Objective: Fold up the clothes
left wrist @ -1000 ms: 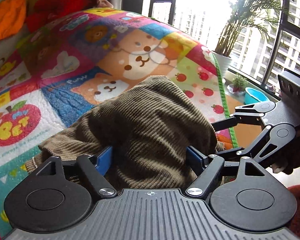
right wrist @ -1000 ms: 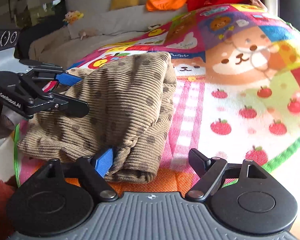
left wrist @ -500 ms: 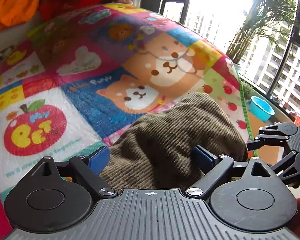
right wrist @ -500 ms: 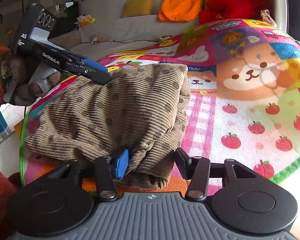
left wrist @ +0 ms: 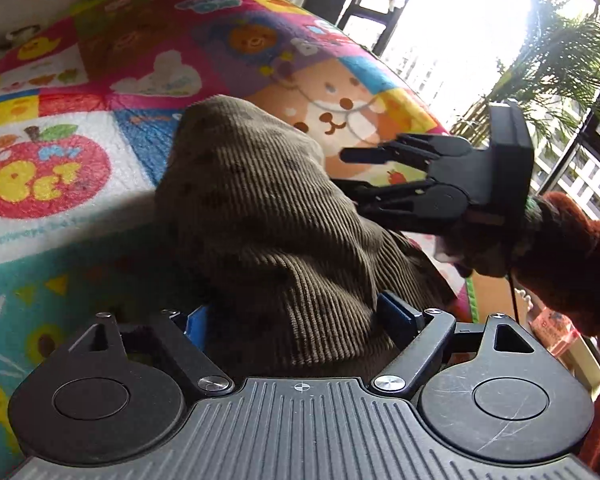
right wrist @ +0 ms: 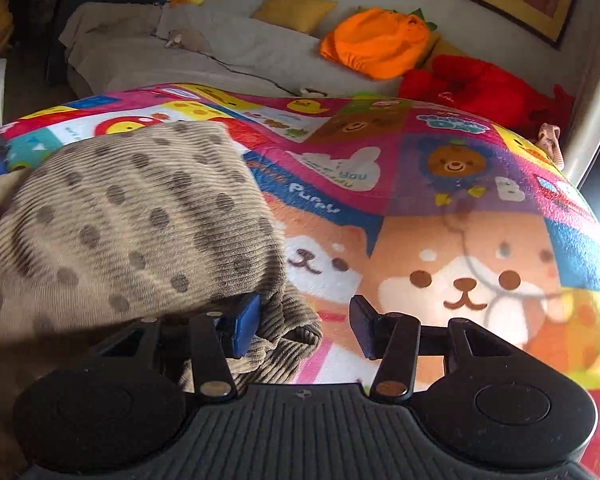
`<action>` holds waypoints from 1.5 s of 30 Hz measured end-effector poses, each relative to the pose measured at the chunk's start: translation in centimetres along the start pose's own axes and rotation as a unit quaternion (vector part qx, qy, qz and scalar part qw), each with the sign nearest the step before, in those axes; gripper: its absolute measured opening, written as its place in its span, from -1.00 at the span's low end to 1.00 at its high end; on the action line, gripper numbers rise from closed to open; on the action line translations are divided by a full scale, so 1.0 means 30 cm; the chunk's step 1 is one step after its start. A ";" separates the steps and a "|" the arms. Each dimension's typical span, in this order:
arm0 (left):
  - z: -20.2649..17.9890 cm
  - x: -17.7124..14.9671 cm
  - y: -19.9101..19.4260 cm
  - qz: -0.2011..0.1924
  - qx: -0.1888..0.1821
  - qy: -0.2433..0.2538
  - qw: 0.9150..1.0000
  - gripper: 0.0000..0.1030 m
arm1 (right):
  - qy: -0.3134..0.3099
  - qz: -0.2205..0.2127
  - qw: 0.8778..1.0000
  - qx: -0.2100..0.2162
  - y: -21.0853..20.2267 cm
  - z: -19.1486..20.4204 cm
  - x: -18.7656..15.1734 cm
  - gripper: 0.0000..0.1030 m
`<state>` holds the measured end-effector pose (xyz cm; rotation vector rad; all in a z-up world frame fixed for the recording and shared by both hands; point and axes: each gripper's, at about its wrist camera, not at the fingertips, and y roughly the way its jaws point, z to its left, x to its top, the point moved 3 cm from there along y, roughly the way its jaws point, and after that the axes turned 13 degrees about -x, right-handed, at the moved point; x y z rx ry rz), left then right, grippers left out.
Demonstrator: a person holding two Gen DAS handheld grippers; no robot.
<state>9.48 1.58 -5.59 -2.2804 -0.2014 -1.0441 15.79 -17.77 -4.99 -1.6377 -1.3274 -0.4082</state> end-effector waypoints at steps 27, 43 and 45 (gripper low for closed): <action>0.101 0.331 0.214 -0.029 -0.012 -0.003 1.000 0.61 | 0.167 0.018 0.972 0.165 -0.262 -0.001 -0.097 0.55; 0.046 0.294 0.132 -0.041 -0.004 0.028 0.999 0.73 | 0.467 0.137 0.835 0.258 0.170 -0.341 -0.105 0.55; 0.048 0.292 0.121 -0.042 -0.010 0.026 0.999 0.73 | 0.470 0.163 0.822 0.279 0.211 -0.294 -0.093 0.55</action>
